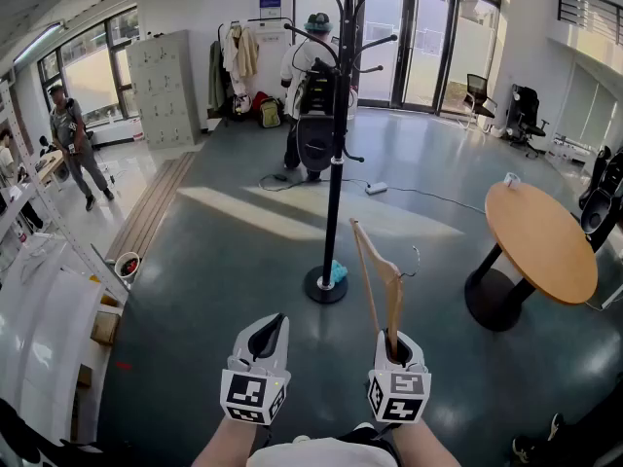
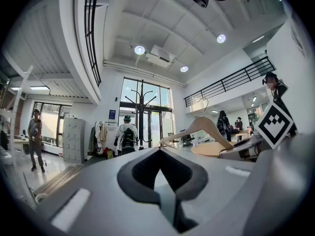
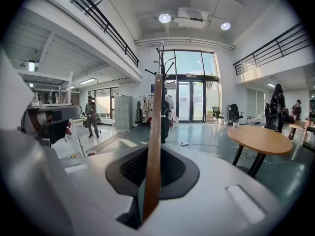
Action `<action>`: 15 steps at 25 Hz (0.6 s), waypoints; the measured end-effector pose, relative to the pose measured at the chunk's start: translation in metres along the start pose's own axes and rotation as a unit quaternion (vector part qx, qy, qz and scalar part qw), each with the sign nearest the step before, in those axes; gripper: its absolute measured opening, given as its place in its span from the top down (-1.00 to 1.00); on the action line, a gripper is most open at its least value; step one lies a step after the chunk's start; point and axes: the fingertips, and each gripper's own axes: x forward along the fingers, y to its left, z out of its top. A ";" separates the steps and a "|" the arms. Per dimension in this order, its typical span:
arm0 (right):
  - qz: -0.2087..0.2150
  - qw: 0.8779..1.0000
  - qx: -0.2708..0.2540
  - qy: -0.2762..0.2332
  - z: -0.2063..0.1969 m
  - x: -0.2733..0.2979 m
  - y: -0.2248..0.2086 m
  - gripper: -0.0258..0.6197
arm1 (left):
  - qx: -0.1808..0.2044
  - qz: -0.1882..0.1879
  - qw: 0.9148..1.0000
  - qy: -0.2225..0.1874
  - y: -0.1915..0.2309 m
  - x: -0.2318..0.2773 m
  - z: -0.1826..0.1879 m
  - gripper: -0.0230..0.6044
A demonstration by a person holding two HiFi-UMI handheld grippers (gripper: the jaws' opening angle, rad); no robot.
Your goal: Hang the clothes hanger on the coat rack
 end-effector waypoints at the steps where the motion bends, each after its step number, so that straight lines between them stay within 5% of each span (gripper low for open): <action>1: 0.000 1.000 0.000 0.000 0.001 0.000 0.001 0.75 | 0.000 0.000 1.000 -0.001 0.001 -0.001 0.001 0.93; 15: -0.019 1.000 0.015 0.006 -0.005 -0.004 0.010 0.75 | -0.008 -0.004 1.000 -0.002 0.015 -0.015 -0.002 0.93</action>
